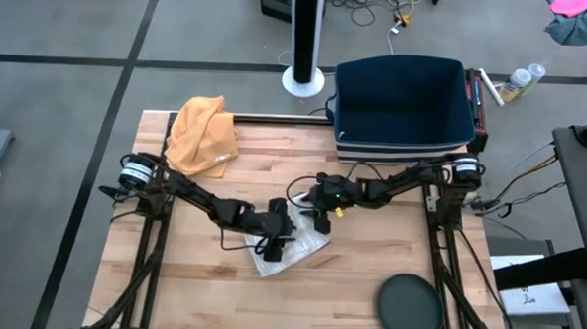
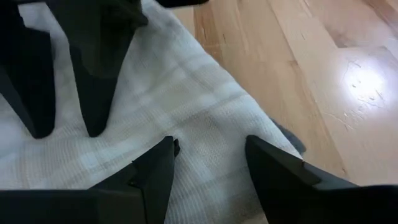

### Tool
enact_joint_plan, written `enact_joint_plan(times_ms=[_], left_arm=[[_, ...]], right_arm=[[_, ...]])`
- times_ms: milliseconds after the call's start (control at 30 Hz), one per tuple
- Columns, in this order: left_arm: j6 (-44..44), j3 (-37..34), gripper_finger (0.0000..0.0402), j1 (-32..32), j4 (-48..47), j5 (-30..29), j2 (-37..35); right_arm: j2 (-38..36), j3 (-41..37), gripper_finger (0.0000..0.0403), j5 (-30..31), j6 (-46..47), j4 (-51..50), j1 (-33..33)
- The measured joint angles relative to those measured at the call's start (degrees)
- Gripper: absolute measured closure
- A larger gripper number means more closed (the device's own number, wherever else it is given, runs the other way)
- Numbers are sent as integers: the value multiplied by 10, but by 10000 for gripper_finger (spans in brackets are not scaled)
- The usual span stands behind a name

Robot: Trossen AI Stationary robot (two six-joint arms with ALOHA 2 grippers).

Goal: Fold kitchen towel into neat rectangle
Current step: Stack the white patterned towel on top of the gray towel

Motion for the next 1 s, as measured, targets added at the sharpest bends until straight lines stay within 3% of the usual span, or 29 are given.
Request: enact_joint_plan(times_ms=[233, 400, 567, 767, 1000], left_arm=[[2, -1, 249, -7, -33, 2, -2], [6, -3, 249, -8, -40, -4, -10], [16, -4, 249, -6, -37, -6, -13], [15, -4, 249, -6, -40, -8, -16], [8, -1, 249, -5, -56, -8, -24]], right_arm=[[-65, -8, 180, 4, -26, -56, 4], [-144, -39, 166, 4, -37, -83, 49], [-143, -95, 164, 73, -12, -46, 96], [-120, -132, 171, 108, 24, -26, 114], [-194, -125, 170, 114, 12, -76, 138]])
